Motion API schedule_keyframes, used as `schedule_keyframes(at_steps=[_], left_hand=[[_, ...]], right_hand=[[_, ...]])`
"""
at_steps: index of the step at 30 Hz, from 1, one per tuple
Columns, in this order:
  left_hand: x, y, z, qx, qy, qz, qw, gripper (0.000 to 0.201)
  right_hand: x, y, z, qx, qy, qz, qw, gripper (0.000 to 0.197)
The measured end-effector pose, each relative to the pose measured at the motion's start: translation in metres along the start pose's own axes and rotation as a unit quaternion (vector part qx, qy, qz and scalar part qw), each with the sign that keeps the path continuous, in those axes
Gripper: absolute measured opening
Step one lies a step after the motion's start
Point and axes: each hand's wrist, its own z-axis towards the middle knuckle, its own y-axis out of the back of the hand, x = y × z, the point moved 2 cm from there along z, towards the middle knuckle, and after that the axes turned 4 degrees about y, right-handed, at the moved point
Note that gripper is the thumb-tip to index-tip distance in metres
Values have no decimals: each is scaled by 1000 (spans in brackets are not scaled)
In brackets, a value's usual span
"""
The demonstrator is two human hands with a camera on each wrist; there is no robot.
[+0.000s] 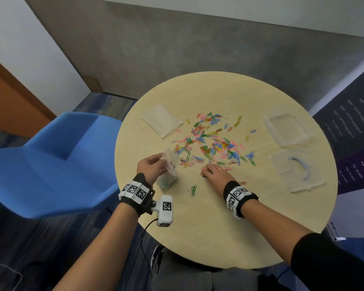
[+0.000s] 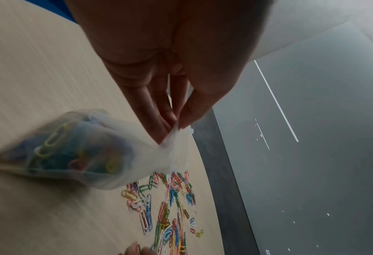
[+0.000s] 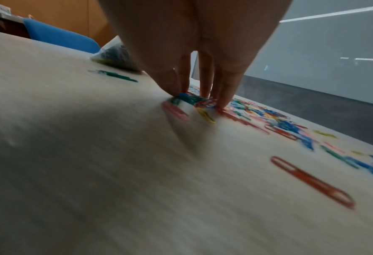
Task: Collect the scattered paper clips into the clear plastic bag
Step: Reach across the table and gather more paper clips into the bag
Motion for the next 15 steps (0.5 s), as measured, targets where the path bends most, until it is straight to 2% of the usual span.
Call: schedule_keyframes(at_steps=[7, 9, 10, 11, 13, 14, 15], left_hand=[[6, -14, -6, 0, 11, 8, 1000, 33], [8, -22, -8, 3, 19, 7, 1000, 33], [8, -26, -8, 4, 23, 11, 1000, 34], [9, -31, -8, 6, 26, 15, 1000, 35], [10, -39, -8, 10, 30, 21, 999, 34], [10, -43, -9, 12, 30, 25, 999, 34], [10, -47, -10, 16, 31, 26, 999, 33]], right_hand=[[-21, 24, 8, 48, -29, -12, 998, 33], [-34, 31, 9, 22, -91, 57, 994, 31], [-42, 34, 9, -20, -143, 121, 982, 29], [-52, 36, 6, -71, -204, 201, 955, 24], [-65, 40, -1, -173, -288, 367, 868, 20], [-68, 43, -4, -208, -299, 467, 806, 24], [-64, 50, -5, -226, -285, 590, 721, 28]])
